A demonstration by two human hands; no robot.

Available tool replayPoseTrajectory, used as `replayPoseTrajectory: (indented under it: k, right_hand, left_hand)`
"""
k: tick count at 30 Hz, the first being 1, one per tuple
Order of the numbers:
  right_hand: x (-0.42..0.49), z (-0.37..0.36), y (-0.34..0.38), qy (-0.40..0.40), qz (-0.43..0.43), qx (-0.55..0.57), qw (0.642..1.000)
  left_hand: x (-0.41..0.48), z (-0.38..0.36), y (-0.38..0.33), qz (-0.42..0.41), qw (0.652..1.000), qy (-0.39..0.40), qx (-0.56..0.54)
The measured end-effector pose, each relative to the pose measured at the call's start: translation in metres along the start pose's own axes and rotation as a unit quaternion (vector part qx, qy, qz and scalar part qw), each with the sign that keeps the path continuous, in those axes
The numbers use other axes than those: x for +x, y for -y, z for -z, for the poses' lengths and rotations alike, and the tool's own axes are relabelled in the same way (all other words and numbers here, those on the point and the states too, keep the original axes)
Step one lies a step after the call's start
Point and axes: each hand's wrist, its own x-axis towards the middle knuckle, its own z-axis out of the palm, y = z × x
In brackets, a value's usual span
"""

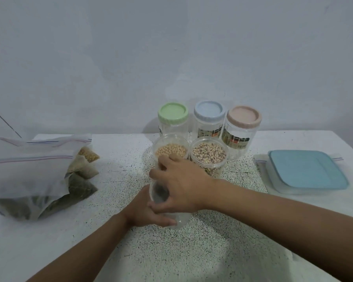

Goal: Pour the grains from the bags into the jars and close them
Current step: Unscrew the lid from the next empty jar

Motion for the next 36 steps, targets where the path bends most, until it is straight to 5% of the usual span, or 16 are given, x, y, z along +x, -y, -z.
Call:
replayPoseTrajectory:
  k: [3,5,8,11,16,20,23,29,36]
  right_hand:
    - [0.003,0.025,-0.001,0.119,0.087,0.148,0.978]
    - [0.002,0.035,-0.003,0.123,0.1,0.199,0.967]
    - [-0.001,0.029,-0.004,0.014,0.049,0.055,0.997]
    - [-0.005,0.015,-0.001,0.025,-0.024,-0.106,0.994]
    - [-0.002,0.016,-0.006,0.054,0.029,0.135,0.989]
    - [-0.001,0.017,0.003,0.081,0.053,0.197,0.976]
    - [-0.005,0.017,0.008,0.044,0.051,0.116,0.991]
    - [-0.012,0.017,0.018,0.084,-0.054,-0.106,0.989]
    - [-0.007,0.04,0.009,0.127,0.03,0.116,0.985]
  left_hand:
    - [-0.003,0.0,0.01,0.012,0.999,-0.009,0.029]
    - [-0.002,0.001,0.009,-0.012,0.998,-0.029,0.062]
    - [-0.001,0.0,0.01,-0.036,0.997,-0.02,0.058]
    - [0.001,0.0,0.011,-0.026,0.999,-0.012,0.043]
    - [-0.001,-0.002,0.001,-0.02,0.999,-0.025,0.014]
    - [-0.004,-0.001,-0.002,0.005,0.998,0.016,0.052]
    - [-0.009,-0.002,0.011,0.09,0.995,-0.028,0.012]
    - [-0.005,-0.002,0.001,0.047,0.997,-0.025,0.058]
    - [-0.006,-0.003,-0.004,-0.045,0.997,-0.051,0.043]
